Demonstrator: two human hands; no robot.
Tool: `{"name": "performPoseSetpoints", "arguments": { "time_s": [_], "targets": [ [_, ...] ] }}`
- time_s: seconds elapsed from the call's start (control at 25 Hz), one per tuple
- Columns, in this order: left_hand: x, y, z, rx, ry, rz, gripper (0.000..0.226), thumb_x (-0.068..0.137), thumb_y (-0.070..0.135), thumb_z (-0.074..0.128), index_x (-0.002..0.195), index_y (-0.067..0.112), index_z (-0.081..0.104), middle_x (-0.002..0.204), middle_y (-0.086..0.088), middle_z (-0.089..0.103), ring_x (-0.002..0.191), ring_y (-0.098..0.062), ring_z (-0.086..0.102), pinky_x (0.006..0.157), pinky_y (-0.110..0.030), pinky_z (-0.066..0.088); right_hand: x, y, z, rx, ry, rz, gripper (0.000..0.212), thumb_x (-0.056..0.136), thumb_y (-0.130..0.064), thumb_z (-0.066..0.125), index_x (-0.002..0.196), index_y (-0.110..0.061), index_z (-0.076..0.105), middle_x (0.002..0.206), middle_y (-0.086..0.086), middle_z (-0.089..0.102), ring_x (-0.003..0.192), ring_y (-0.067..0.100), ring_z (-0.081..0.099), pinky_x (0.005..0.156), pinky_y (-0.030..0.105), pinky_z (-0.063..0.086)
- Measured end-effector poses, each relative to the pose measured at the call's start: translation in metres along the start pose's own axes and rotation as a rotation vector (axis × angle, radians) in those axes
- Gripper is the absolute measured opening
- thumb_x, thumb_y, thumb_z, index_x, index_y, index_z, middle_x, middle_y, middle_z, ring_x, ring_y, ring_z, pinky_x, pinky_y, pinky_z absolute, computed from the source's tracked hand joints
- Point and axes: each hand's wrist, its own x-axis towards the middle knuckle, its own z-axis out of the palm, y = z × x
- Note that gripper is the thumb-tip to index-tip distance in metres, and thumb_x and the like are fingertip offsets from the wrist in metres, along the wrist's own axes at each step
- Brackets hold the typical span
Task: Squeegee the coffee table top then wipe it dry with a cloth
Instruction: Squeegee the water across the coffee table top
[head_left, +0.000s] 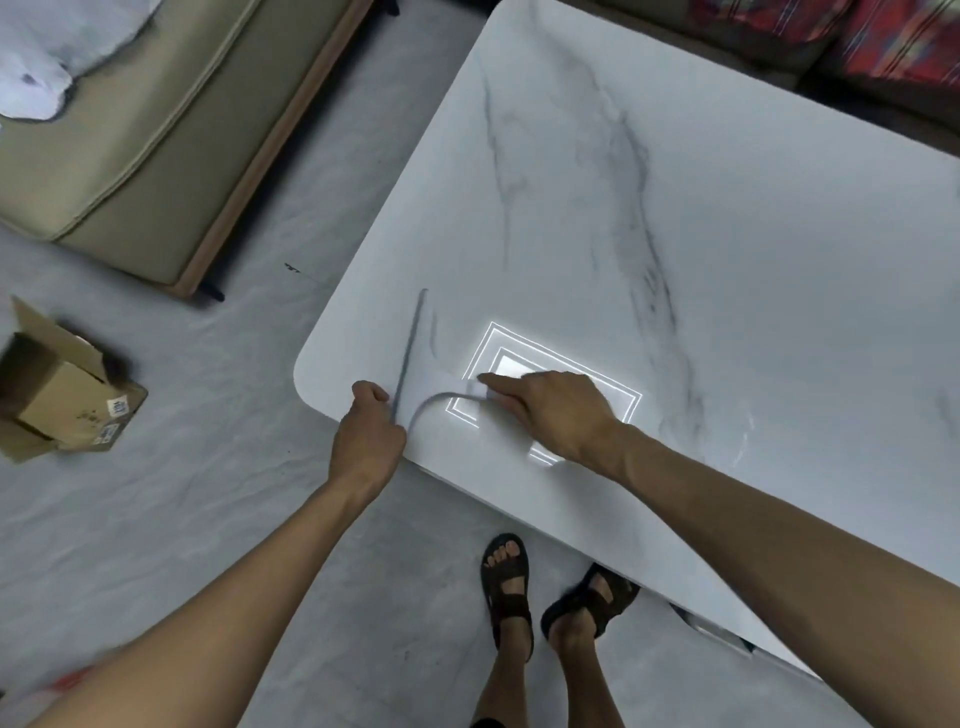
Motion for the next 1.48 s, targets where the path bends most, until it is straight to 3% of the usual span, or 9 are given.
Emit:
{"name": "performPoseSetpoints", "arguments": {
  "time_s": [0.2, 0.36, 0.52, 0.64, 0.72, 0.8, 0.92, 1.24, 1.48],
  "targets": [
    [-0.033, 0.038, 0.061, 0.084, -0.243, 0.193, 0.035, 0.075, -0.004, 0.046, 0.101, 0.02, 0.042, 0.101, 0.0, 0.05, 0.085, -0.015, 0.051, 0.058, -0.021, 0.033, -0.134, 0.099, -0.016, -0.016, -0.001, 0.284, 0.04, 0.102, -0.049, 0.025, 0.142, -0.053, 0.033, 0.1, -0.011, 0.067, 0.093, 0.02, 0.063, 0.075, 0.037, 0.051],
    [-0.058, 0.067, 0.11, 0.242, -0.358, 0.354, 0.037, 0.072, -0.003, 0.051, 0.105, 0.013, 0.043, 0.12, -0.008, 0.04, 0.114, -0.029, 0.046, 0.084, -0.031, 0.041, -0.231, 0.144, -0.015, -0.01, 0.042, 0.447, 0.039, 0.101, -0.049, 0.027, 0.139, -0.056, 0.036, 0.101, -0.019, 0.066, 0.094, 0.016, 0.063, 0.073, 0.033, 0.05],
    [-0.069, 0.081, 0.135, 0.402, -0.46, 0.284, 0.043, 0.08, 0.002, 0.05, 0.122, 0.009, 0.041, 0.159, -0.021, -0.002, 0.148, -0.036, 0.001, 0.115, -0.045, 0.025, -0.311, 0.169, -0.017, -0.005, 0.07, 0.597, 0.037, 0.098, -0.059, 0.021, 0.134, -0.065, 0.03, 0.09, -0.022, 0.064, 0.087, 0.015, 0.063, 0.068, 0.031, 0.048],
    [-0.073, 0.083, 0.136, 0.374, -0.37, 0.288, 0.041, 0.078, 0.002, 0.048, 0.119, 0.009, 0.045, 0.153, -0.02, 0.022, 0.139, -0.039, 0.026, 0.105, -0.044, 0.038, -0.34, 0.168, -0.025, 0.017, 0.087, 0.643, 0.037, 0.094, -0.069, 0.013, 0.13, -0.07, 0.024, 0.084, -0.021, 0.064, 0.082, 0.016, 0.063, 0.066, 0.032, 0.049],
    [-0.081, 0.083, 0.132, 0.23, -0.287, 0.263, 0.034, 0.076, 0.002, 0.048, 0.107, 0.017, 0.046, 0.123, -0.009, 0.05, 0.11, -0.029, 0.053, 0.077, -0.033, 0.045, -0.34, 0.159, -0.027, 0.014, 0.102, 0.583, 0.038, 0.095, -0.066, 0.015, 0.132, -0.068, 0.024, 0.089, -0.019, 0.066, 0.086, 0.017, 0.065, 0.064, 0.031, 0.047],
    [-0.092, 0.08, 0.129, 0.146, -0.235, 0.212, 0.033, 0.076, 0.003, 0.048, 0.103, 0.021, 0.044, 0.096, 0.001, 0.055, 0.082, -0.019, 0.056, 0.058, -0.027, 0.037, -0.322, 0.143, -0.019, -0.01, 0.076, 0.398, 0.042, 0.098, -0.058, 0.019, 0.139, -0.06, 0.025, 0.099, -0.017, 0.067, 0.089, 0.019, 0.066, 0.061, 0.03, 0.041],
    [-0.112, 0.073, 0.136, 0.117, -0.203, 0.153, 0.034, 0.077, 0.002, 0.046, 0.105, 0.021, 0.043, 0.083, 0.002, 0.056, 0.069, -0.014, 0.054, 0.051, -0.027, 0.035, -0.279, 0.113, 0.01, -0.028, -0.066, 0.1, 0.043, 0.1, -0.052, 0.022, 0.142, -0.054, 0.028, 0.101, -0.01, 0.065, 0.085, 0.022, 0.065, 0.06, 0.029, 0.037],
    [-0.193, 0.097, 0.212, 0.354, -0.2, 0.374, 0.034, 0.067, -0.009, 0.049, 0.095, 0.011, 0.046, 0.103, -0.009, 0.046, 0.091, -0.027, 0.05, 0.073, -0.033, 0.042, -0.315, 0.195, 0.027, -0.101, -0.102, -0.05, 0.041, 0.101, -0.051, 0.022, 0.14, -0.053, 0.034, 0.097, -0.009, 0.063, 0.084, 0.021, 0.063, 0.061, 0.029, 0.039],
    [-0.22, 0.137, 0.271, 0.407, -0.371, 0.197, 0.039, 0.074, -0.004, 0.042, 0.114, -0.001, 0.043, 0.137, -0.031, 0.031, 0.128, -0.047, 0.033, 0.101, -0.051, 0.04, -0.42, 0.298, -0.013, -0.162, -0.115, 0.117, 0.045, 0.098, -0.056, 0.015, 0.141, -0.057, 0.03, 0.096, -0.016, 0.06, 0.085, 0.014, 0.064, 0.06, 0.026, 0.037]
  ]
}}
